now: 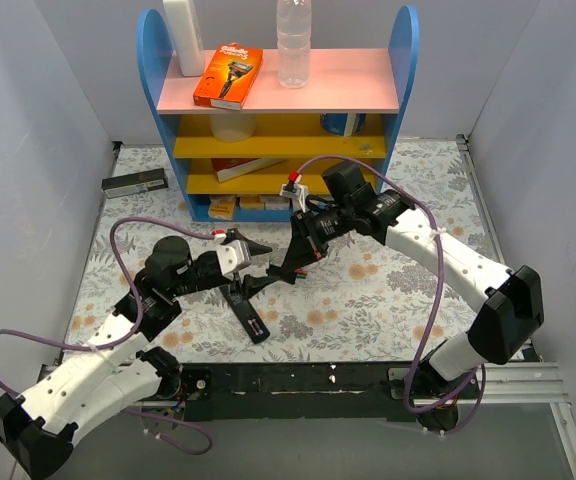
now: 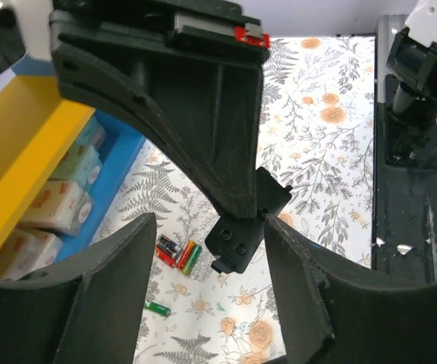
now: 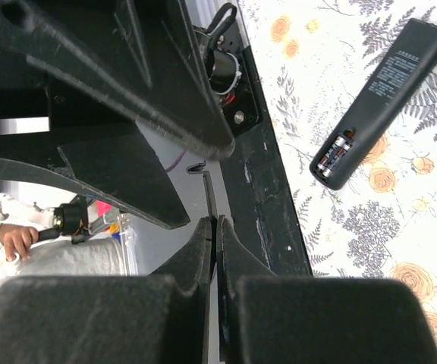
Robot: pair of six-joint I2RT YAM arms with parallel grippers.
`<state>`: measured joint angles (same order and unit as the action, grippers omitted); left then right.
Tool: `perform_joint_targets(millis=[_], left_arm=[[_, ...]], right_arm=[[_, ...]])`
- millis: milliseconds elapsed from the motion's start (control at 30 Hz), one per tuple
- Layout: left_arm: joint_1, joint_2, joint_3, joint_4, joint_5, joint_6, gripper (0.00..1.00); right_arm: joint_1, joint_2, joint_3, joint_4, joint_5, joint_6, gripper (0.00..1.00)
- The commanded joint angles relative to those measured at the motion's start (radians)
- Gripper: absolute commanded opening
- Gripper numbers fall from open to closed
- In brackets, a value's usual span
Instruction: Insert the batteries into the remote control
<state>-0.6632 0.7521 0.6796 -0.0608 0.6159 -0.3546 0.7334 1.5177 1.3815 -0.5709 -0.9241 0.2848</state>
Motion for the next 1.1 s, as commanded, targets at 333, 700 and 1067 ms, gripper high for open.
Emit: perform_joint_targets(millis=[333, 700, 1067], left_arm=[[-0.001, 0.003, 0.004, -0.071, -0.444, -1.056, 0.89], [-0.003, 0.096, 0.05, -0.097, -0.493, -1.636, 0.78], [-0.001, 0.182, 0.086, -0.181, -0.498, -1.877, 0.6]], right_arm=[[0.119, -0.27, -0.207, 0.225, 0.716, -0.141, 0.01], [0.348, -0.372, -0.42, 0.519, 1.251, -0.265, 0.01], [0.48, -0.392, -0.539, 0.772, 1.435, -0.469, 0.01]])
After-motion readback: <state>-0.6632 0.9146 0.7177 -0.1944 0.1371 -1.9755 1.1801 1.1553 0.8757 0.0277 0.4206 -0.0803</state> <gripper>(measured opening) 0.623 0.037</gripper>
